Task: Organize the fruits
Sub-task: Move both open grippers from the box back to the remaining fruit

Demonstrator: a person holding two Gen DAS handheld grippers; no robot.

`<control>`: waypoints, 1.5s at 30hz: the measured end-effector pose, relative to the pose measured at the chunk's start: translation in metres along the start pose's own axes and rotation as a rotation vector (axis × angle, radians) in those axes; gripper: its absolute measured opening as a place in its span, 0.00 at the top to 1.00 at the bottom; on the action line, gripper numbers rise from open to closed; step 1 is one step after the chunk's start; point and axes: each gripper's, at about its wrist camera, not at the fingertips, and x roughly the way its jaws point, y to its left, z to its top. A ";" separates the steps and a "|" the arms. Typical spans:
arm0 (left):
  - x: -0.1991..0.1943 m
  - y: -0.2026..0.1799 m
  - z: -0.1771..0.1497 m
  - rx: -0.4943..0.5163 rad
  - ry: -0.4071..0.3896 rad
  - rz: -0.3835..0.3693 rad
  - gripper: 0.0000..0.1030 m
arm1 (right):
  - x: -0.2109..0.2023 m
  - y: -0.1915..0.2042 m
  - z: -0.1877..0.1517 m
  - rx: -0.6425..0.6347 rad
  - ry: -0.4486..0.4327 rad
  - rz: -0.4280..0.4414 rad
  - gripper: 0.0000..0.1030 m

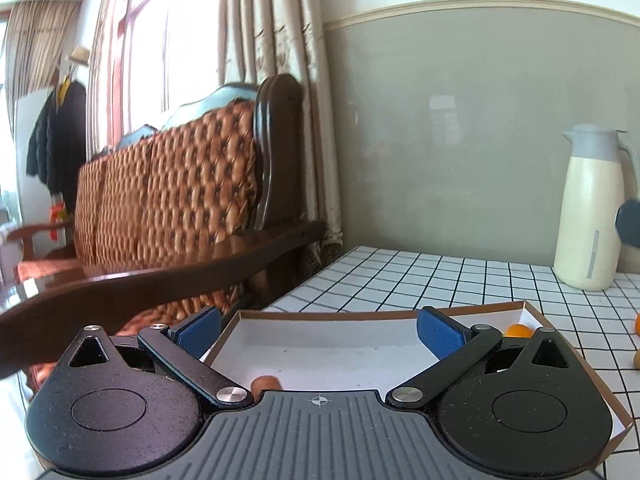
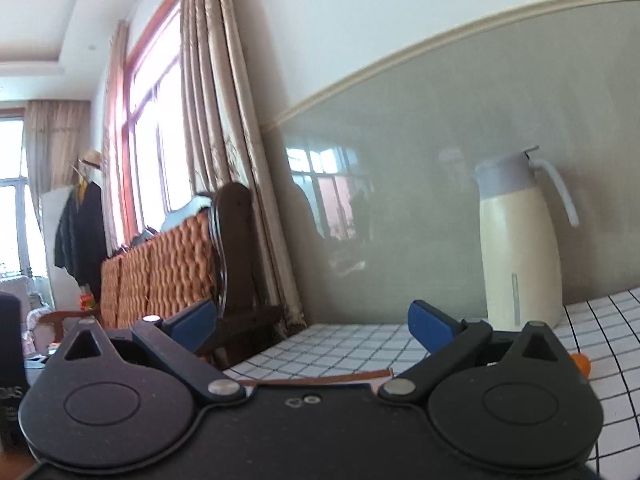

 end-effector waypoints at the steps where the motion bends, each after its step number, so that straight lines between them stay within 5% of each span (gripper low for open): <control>1: -0.002 -0.004 0.000 0.009 -0.009 -0.001 0.00 | -0.003 -0.002 0.001 -0.001 -0.013 0.001 0.06; 9: -0.011 -0.030 0.005 0.003 -0.003 -0.085 0.00 | -0.022 -0.016 0.013 -0.066 -0.004 -0.087 0.06; 19: -0.023 -0.078 0.001 0.015 0.026 -0.239 0.00 | -0.036 -0.071 0.020 0.077 0.131 -0.297 0.06; 29: -0.032 -0.132 -0.006 0.087 0.049 -0.352 0.00 | -0.045 -0.104 0.011 0.055 0.254 -0.510 0.07; 42: -0.043 -0.199 -0.012 0.146 0.088 -0.492 0.01 | -0.061 -0.142 0.004 0.079 0.344 -0.529 0.42; 45: -0.042 -0.214 -0.016 0.168 0.105 -0.514 0.09 | -0.059 -0.147 0.003 0.091 0.355 -0.522 0.49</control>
